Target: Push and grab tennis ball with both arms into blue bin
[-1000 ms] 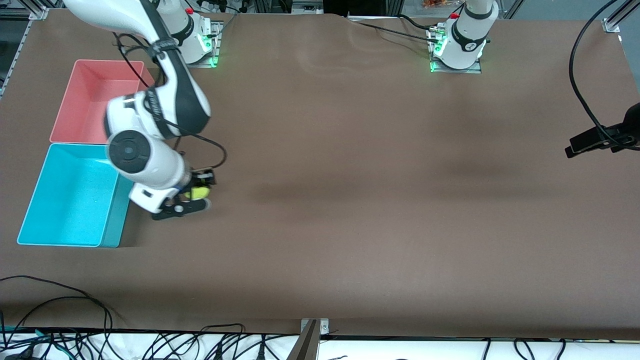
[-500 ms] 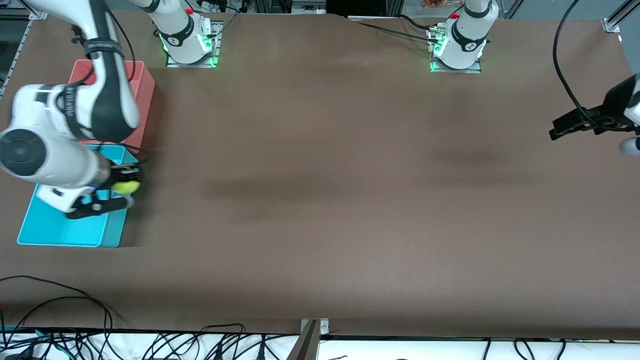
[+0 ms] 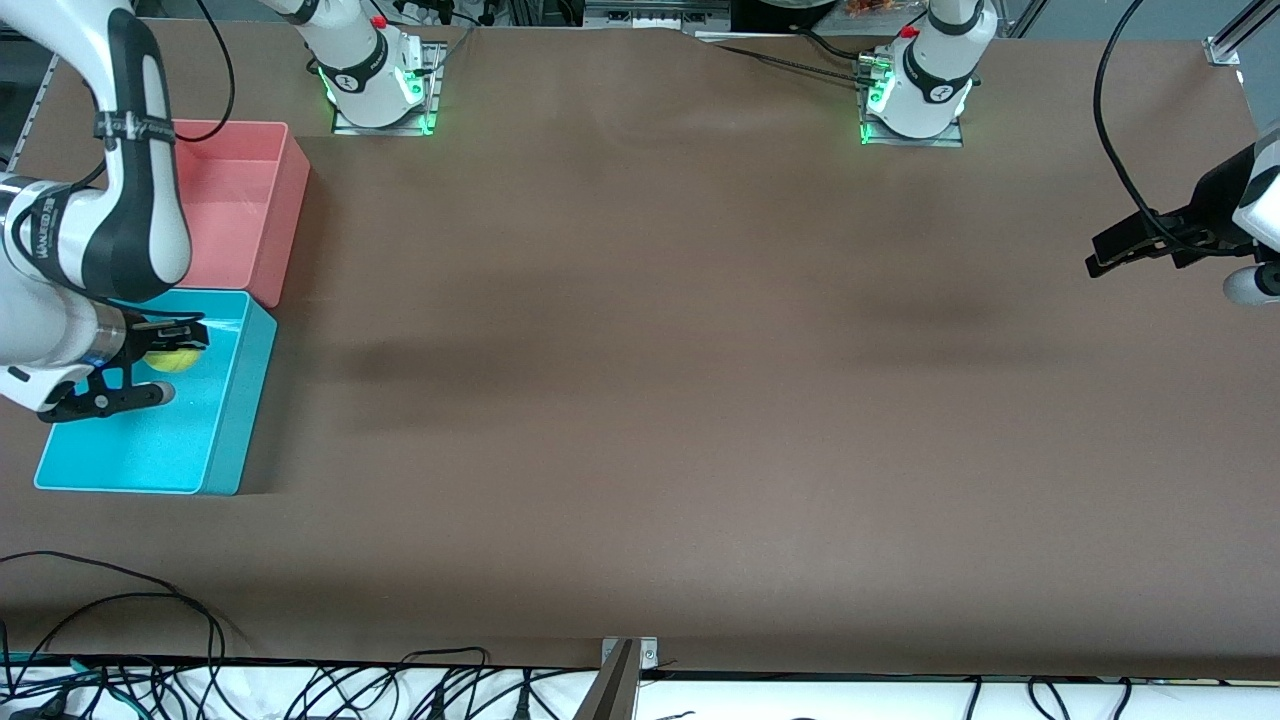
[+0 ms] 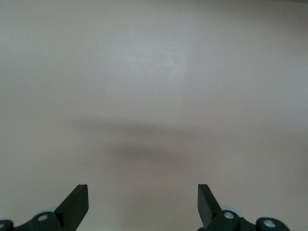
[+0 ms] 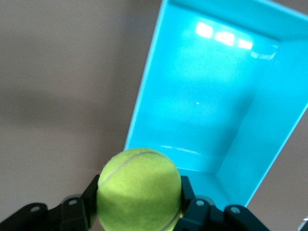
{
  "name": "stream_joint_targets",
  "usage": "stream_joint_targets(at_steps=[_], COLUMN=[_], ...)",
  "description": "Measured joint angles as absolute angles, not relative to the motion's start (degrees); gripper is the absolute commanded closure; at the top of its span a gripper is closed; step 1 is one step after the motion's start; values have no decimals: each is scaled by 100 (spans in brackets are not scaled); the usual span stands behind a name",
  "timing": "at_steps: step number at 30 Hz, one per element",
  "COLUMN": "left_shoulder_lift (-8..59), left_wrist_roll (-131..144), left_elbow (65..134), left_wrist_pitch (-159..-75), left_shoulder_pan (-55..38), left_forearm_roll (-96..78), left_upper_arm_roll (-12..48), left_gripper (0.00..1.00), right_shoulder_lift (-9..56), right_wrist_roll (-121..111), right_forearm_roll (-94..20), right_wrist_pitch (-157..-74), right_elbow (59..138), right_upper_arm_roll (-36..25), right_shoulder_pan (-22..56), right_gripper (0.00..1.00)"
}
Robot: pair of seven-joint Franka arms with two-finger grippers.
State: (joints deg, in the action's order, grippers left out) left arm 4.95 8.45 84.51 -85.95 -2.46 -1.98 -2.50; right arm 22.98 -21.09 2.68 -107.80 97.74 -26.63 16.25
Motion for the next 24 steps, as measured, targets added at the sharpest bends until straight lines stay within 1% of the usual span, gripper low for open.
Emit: stream_joint_targets(at_steps=[11, 16, 24], left_shoulder_lift=[495, 494, 490], left_wrist_roll=[845, 845, 845], left_elbow=[8452, 8452, 8452], left_wrist_pitch=[-8595, -8597, -8599], left_shoulder_pan=[-256, -256, -253], left_forearm_roll=[-198, -198, -198], left_upper_arm_roll=[-250, -253, -293], left_gripper=[0, 0, 0], right_shoulder_lift=[2428, 2682, 3213], right_wrist_roll=[-2392, -2582, -2768], right_forearm_roll=[245, -113, -572], right_wrist_pitch=[-11477, -11660, -11899], right_elbow=[10583, 10661, 10667], right_upper_arm_roll=[-2674, -2672, -2664], right_shoulder_pan=[1128, 888, 739], right_gripper=[80, 80, 79])
